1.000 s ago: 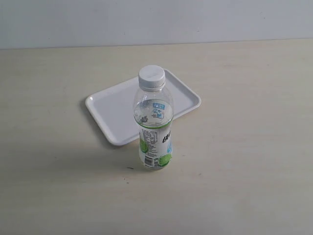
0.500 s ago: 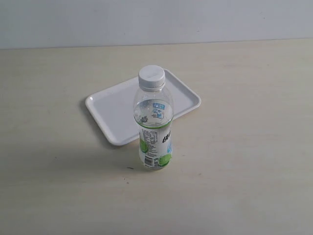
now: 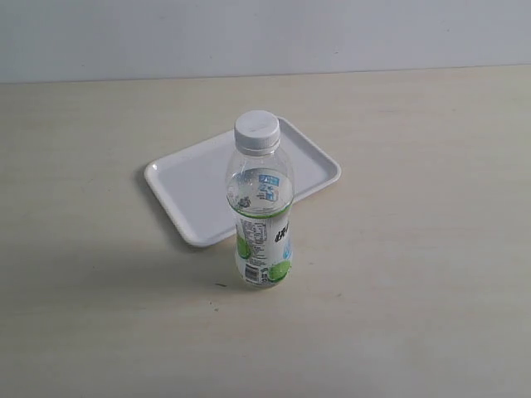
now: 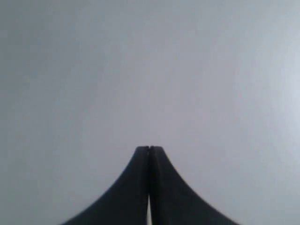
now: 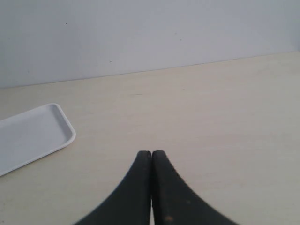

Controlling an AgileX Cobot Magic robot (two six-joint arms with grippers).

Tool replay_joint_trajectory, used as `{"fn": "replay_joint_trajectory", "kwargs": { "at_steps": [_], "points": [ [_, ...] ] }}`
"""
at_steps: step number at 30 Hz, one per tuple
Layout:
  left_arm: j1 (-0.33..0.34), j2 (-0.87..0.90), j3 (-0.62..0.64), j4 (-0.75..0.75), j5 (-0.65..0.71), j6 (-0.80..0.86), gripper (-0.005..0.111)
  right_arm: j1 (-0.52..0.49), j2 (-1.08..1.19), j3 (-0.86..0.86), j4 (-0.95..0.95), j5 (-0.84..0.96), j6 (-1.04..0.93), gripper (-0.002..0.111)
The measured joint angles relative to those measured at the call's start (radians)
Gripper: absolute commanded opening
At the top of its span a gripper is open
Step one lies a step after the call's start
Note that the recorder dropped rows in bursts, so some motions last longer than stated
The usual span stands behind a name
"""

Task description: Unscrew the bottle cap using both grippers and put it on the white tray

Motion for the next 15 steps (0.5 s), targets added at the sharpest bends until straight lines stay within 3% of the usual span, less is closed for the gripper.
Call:
{"fn": "replay_joint_trajectory", "kwargs": {
  "at_steps": [2,5,10,15],
  "points": [
    [0.002,0.003,-0.009,-0.005,-0.128,0.016,0.0,0.0,0.0,0.0,0.0,0.0,0.0,0.0],
    [0.004,0.071,-0.098,-0.023,-0.204,0.074,0.0,0.0,0.0,0.0,0.0,0.0,0.0,0.0],
    [0.004,0.321,-0.274,0.053,-0.164,0.063,0.0,0.0,0.0,0.0,0.0,0.0,0.0,0.0],
    [0.004,0.641,-0.284,0.262,-0.146,-0.021,0.0,0.0,0.0,0.0,0.0,0.0,0.0,0.0]
  ]
}}
